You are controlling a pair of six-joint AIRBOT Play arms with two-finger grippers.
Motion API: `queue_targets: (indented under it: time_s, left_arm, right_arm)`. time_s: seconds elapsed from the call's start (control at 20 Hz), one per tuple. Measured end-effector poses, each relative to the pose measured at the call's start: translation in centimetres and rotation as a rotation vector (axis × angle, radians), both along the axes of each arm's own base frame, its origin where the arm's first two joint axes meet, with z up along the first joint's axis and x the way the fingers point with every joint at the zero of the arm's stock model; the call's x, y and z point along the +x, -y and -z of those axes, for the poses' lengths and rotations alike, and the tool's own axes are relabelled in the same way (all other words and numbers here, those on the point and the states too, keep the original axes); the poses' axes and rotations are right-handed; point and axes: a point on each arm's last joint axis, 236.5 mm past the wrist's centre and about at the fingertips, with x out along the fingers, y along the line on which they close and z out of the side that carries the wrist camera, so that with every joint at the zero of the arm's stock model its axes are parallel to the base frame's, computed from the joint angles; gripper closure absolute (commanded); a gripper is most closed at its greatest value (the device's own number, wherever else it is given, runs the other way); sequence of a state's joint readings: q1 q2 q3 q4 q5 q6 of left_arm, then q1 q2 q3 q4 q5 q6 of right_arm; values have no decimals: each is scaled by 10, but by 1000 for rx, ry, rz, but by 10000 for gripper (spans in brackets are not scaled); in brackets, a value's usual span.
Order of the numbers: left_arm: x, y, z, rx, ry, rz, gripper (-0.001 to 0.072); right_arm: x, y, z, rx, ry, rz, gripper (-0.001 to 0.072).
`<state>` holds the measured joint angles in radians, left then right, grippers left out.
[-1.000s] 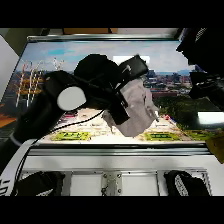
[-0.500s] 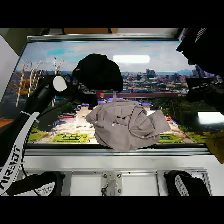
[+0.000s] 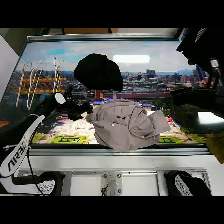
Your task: Fold the clothes and pants, and hang the long-sleeved shirts on hangers.
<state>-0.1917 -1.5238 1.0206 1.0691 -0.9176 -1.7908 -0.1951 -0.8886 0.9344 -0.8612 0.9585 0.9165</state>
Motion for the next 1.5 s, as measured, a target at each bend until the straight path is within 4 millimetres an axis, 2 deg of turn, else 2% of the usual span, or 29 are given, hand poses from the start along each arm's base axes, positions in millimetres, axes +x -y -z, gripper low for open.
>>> queue_targets:
  time_s: [0.05,0.1,0.15,0.2,0.25,0.3,0.55,0.7,0.9,1.1,1.15,1.25,1.4,1.5]
  left_arm:
    - [4,6,3,-7,-4,2,50]
    - [8,11,6,-13,-6,5,194]
    - [11,16,9,-17,-8,9,431]
    - [13,20,11,-20,-10,13,646]
    - [15,22,13,-22,-14,15,692]
    - [17,23,15,-23,-16,13,692]
    - [26,17,11,-29,6,8,692]
    - [29,15,7,-29,21,18,692]
    - [30,15,6,-29,29,26,692]
    - [30,15,6,-28,32,29,692]
    - [30,15,6,-28,33,30,692]
    - [30,15,6,-28,34,32,692]
    - [31,14,4,-28,41,35,692]
    - [40,13,-13,-33,86,40,692]
  right_arm:
    - [1,-6,10,6,-30,-19,699]
    - [2,-13,20,11,-59,-40,698]
    - [3,-20,30,16,-88,-60,686]
    - [4,-28,41,21,-123,-84,539]
    - [5,-35,54,30,-161,-99,317]
    - [6,-41,66,43,-201,-105,235]
    - [19,-47,136,165,-445,36,240]
    - [30,-47,171,251,-561,154,239]
    - [35,-56,199,336,-678,213,239]
    - [22,-67,217,373,-801,196,243]
    - [18,-70,221,377,-828,190,278]
    - [13,-73,226,383,-862,177,705]
    - [14,-75,222,374,-851,141,703]
    - [26,-73,201,355,-784,112,703]
